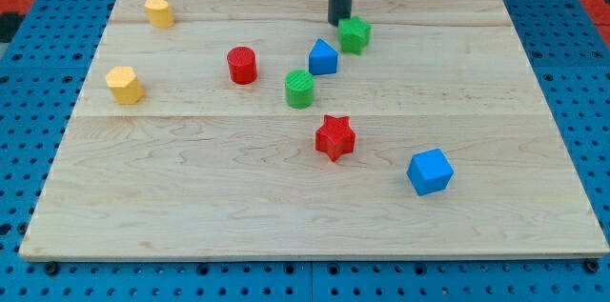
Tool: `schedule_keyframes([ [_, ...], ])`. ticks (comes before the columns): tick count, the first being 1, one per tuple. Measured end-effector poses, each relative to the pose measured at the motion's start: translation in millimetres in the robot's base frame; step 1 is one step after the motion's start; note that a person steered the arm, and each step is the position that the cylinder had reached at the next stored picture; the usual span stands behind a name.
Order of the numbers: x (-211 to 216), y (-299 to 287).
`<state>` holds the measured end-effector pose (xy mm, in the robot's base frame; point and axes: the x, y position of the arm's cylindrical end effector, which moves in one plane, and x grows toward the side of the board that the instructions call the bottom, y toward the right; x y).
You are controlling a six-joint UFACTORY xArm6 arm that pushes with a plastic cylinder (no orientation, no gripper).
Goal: Move the blue triangle parallel right to the yellow heart
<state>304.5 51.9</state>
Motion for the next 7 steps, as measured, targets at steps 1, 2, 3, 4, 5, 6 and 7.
schedule_keyframes([
  [1,18.8,29.4],
  [2,43.8,49.9],
  [3,57.4,22.4],
  [4,40.6,-19.9],
  [5,57.2,-28.0],
  [6,61.7,-53.9],
  [7,62.1,-85.5],
])
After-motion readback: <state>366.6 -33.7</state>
